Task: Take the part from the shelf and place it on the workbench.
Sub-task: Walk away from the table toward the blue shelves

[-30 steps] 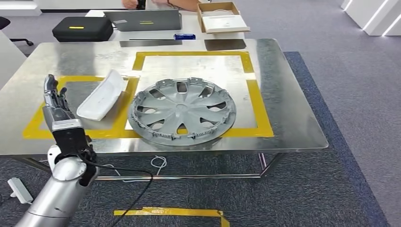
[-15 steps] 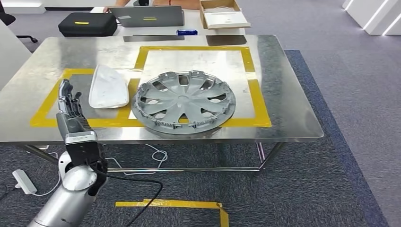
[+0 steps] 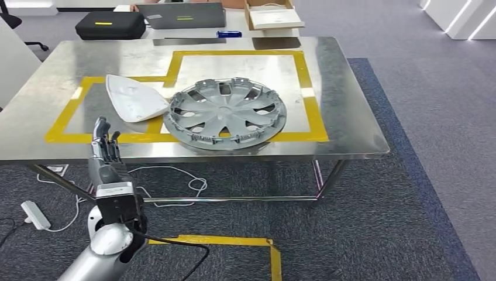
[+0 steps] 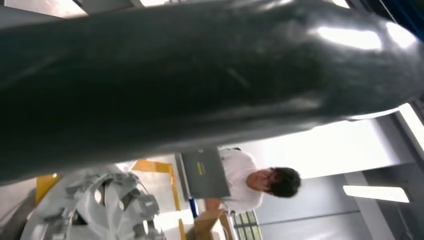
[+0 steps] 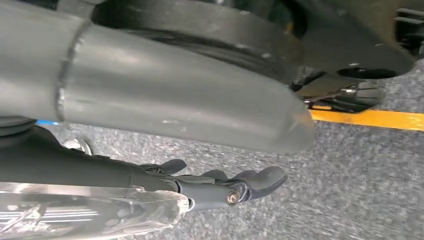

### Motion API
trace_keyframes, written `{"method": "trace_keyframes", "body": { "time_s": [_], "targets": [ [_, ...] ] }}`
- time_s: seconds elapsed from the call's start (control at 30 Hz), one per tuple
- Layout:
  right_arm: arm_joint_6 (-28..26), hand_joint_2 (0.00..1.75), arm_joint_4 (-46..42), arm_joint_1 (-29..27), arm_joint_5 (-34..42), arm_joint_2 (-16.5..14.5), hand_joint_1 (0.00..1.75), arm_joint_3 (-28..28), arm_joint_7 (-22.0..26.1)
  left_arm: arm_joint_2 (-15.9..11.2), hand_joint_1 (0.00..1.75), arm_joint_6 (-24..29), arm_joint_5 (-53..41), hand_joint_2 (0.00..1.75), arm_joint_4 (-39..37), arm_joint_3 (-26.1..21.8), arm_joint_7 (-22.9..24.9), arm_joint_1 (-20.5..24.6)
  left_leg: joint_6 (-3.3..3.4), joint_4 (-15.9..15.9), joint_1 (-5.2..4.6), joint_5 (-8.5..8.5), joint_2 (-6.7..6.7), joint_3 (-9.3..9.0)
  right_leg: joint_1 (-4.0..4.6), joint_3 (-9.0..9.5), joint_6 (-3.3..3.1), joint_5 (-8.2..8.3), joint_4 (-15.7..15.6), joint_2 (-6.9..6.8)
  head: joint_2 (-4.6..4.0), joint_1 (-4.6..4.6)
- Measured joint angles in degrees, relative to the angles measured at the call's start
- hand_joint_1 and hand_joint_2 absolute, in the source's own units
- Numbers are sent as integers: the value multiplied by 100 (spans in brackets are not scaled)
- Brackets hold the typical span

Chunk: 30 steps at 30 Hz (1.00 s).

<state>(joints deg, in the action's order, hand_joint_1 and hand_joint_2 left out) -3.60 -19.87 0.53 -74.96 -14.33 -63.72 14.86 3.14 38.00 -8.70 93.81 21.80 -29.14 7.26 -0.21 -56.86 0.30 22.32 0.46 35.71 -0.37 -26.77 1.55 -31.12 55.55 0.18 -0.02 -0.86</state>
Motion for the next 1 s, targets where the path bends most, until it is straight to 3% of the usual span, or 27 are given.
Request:
{"method": "trace_keyframes", "body": {
  "time_s": [0.03, 0.07, 0.1, 0.17, 0.2, 0.23, 0.27, 0.3, 0.37, 0.43, 0.47, 0.53, 0.57, 0.6, 0.7, 0.73, 0.77, 0.8, 0.87, 0.93, 0.97, 1.0],
  "targets": [
    [9, 0, -19, -9, -1, -15, 0, 0, -4, -1, 0, 1, 0, 0, 16, 9, 1, -18, -33, -12, 11, 14, -7, 10, 1, -45, -54, 33, -3, -12, 0, -1],
    [12, 0, -36, -15, -1, -28, 0, -1, -8, -2, 0, 2, 1, 0, 29, 14, 2, -37, -63, -84, 20, 132, -14, 38, 0, -83, -118, 79, -6, -24, 0, 13],
    [15, 0, -54, -19, 0, -40, 0, -1, -10, -4, 0, 4, 1, 0, 39, 17, 4, -53, -88, -256, 25, 351, -21, 90, -6, -134, -175, 137, -14, -38, 0, 27],
    [26, 0, -89, -22, 4, -58, 0, -1, -21, -9, 0, 13, 5, 0, 49, 20, 11, -81, -121, -898, 31, 960, -26, 243, 6, -247, -239, 263, -11, -50, 0, 54],
    [34, 0, -108, -27, 13, -63, 0, -1, -30, -13, 0, 16, 8, 0, 51, 21, 16, -98, -127, -1249, 30, 1167, -26, 300, 20, -315, -248, 327, -3, -51, 0, 57],
    [44, 0, -127, -33, 23, -69, 0, -1, -39, -15, 0, 18, 11, 0, 53, 23, 20, -116, -122, -1498, 29, 1240, -26, 304, 35, -393, -253, 389, 13, -52, 0, 56],
    [53, 0, -147, -40, 37, -75, 0, -1, -47, -16, 0, 18, 13, 0, 56, 25, 23, -134, -106, -1574, 26, 1181, -27, 233, 50, -488, -253, 444, 37, -52, 0, 56],
    [61, 0, -169, -48, 51, -83, 0, -2, -54, -17, 0, 17, 16, 0, 61, 29, 25, -147, -78, -1452, 19, 1037, -27, 70, 64, -584, -248, 493, 68, -51, 0, 55],
    [73, 0, -213, -57, 74, -100, 0, -3, -70, -15, 0, 12, 21, 0, 76, 44, 25, -158, 11, -754, -10, 811, -29, -463, 90, -741, -231, 571, 140, -47, 0, 55],
    [90, 0, -259, -65, 94, -113, 0, -5, -87, -9, 0, 3, 46, 0, 89, 65, 17, -166, 81, -104, -44, 826, -31, -872, 104, -831, -192, 647, 188, -45, 0, 50],
    [105, 0, -288, -73, 108, -117, 0, -6, -96, -7, 0, -2, 72, 0, 93, 76, 5, -176, 100, 38, -60, 860, -31, -932, 103, -858, -164, 693, 194, -46, 0, 49],
    [148, 0, -362, -99, 153, -123, 0, -11, -107, 1, 0, -19, 146, 0, 91, 105, -31, -196, 135, 101, -64, 783, -20, -880, 86, -897, -100, 764, 193, -39, 0, 54],
    [178, 0, -405, -118, 178, -129, 0, -16, -118, 8, 0, -29, 175, 0, 90, 124, -47, -194, 164, 116, -56, 719, -8, -828, 78, -939, -66, 697, 236, -31, 0, 52],
    [213, 0, -457, -139, 202, -137, 0, -23, -133, 19, 0, -39, 194, 0, 88, 144, -54, -186, 196, 133, -44, 647, 3, -761, 70, -1006, -32, 517, 370, -23, 0, 44],
    [310, 0, -643, -195, 253, -155, 0, -44, -177, 51, 0, -49, 204, 0, 77, 184, -38, -169, 237, 134, -36, 431, 18, -496, 33, -1263, 49, -308, 1316, -16, 0, 17],
    [327, 0, -698, -210, 262, -159, 0, -50, -184, 56, 0, -50, 205, 0, 67, 191, -35, -173, 230, 127, -37, 356, 22, -398, 23, -1285, 67, -410, 1610, -17, 0, 18],
    [336, 0, -744, -225, 267, -163, 0, -56, -189, 58, 0, -50, 208, 0, 56, 196, -37, -177, 220, 119, -38, 282, 27, -296, 13, -1239, 83, -373, 1771, -18, 0, 19],
    [345, 0, -786, -240, 272, -167, 0, -62, -192, 60, 0, -51, 215, 0, 44, 202, -46, -180, 206, 109, -37, 211, 31, -194, 2, -1106, 93, -221, 1754, -19, 0, 18],
    [362, 0, -858, -262, 281, -178, 0, -75, -189, 62, 0, -59, 244, 0, 32, 211, -81, -179, 166, 77, -40, 83, 32, -29, -20, -560, 96, 48, 1186, -20, 0, 17],
    [376, 0, -921, -267, 287, -191, 0, -83, -175, 71, 0, -69, 269, 0, 28, 216, -109, -156, 109, 32, -54, -34, 30, 78, -20, 62, 62, -34, 326, -15, 0, 10],
    [380, 0, -944, -268, 291, -198, 0, -84, -170, 75, 0, -75, 273, 0, 28, 218, -108, -140, 80, 20, -57, -97, 32, 111, -8, 223, 34, -117, 53, -10, 0, 8],
    [382, 0, -963, -269, 296, -203, 0, -86, -168, 78, 0, -83, 273, 0, 28, 222, -104, -124, 48, 20, -52, -160, 33, 134, 8, 259, -3, -151, -69, -6, 0, 7]
  ]
}}
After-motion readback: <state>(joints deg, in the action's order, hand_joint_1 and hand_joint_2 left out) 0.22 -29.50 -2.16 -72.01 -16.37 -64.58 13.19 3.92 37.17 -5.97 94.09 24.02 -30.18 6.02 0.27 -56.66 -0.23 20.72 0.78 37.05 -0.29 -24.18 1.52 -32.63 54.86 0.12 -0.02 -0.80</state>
